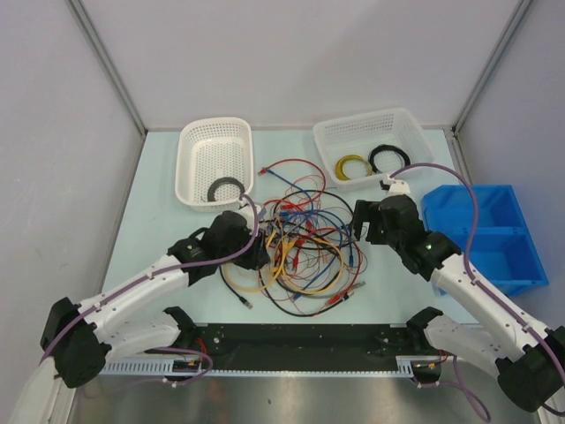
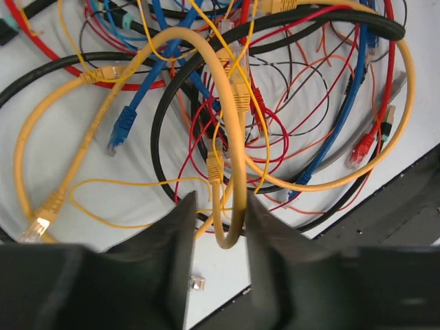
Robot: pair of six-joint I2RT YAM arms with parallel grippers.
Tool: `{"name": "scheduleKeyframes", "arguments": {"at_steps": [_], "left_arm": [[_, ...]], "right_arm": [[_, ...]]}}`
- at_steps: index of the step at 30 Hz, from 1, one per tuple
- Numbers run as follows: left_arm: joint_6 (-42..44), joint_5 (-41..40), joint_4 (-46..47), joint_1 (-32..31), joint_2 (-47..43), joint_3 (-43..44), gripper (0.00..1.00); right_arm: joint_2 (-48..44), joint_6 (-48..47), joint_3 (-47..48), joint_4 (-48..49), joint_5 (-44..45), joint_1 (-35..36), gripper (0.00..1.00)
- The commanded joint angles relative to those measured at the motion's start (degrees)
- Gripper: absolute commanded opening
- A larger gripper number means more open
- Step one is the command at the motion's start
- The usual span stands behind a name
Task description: Untangle the cables
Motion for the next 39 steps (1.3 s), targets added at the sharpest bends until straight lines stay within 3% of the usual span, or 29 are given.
{"name": "scheduleKeyframes", "arguments": {"at_steps": [1,5,13,17,23,27,31,35,39], "left_arm": [[2.12,-6.14,-0.67,-0.11,-3.69,7.33,0.28],[3.62,-10.89,-1.54,0.07,-7.13,13.82,0.00],[3.89,-16.79,-5.76,0.42,-2.13,38.96,0.00],[5.81,-21.71,-8.83,0.51,4.44,49.59,0.00],[4.95,-25.77,-18.31,6.65,15.97,65.41,0.00],[1.17,-22.09,-19.74,17.08,20.55,65.96,0.00],[-0.16,-16.55,-17.55,19.32,21.53,64.39,0.00],[0.19,-1.80,-6.07,17.22,17.14,55.96,0.00],[3.35,-0.89,-3.31,6.61,15.02,54.62,0.00]], "right_arm": [[-2.58,-0.39,1.94,0.96,0.30,0.40,0.97],[-3.28,-0.83,1.94,1.40,0.03,0.58,0.97],[-5.75,-1.62,1.94,5.70,-2.60,1.98,0.96],[-5.75,-2.14,2.99,6.06,-3.04,1.99,0.96],[-6.80,-2.32,3.52,5.09,-3.40,1.99,0.96],[-8.29,-2.67,3.52,3.69,-2.78,1.98,0.96],[-9.09,-3.20,3.52,2.19,-1.73,1.90,0.96],[-7.86,-2.94,3.52,2.19,-1.72,1.90,0.96],[-5.32,-2.06,3.52,5.25,-5.14,2.07,0.96]]}}
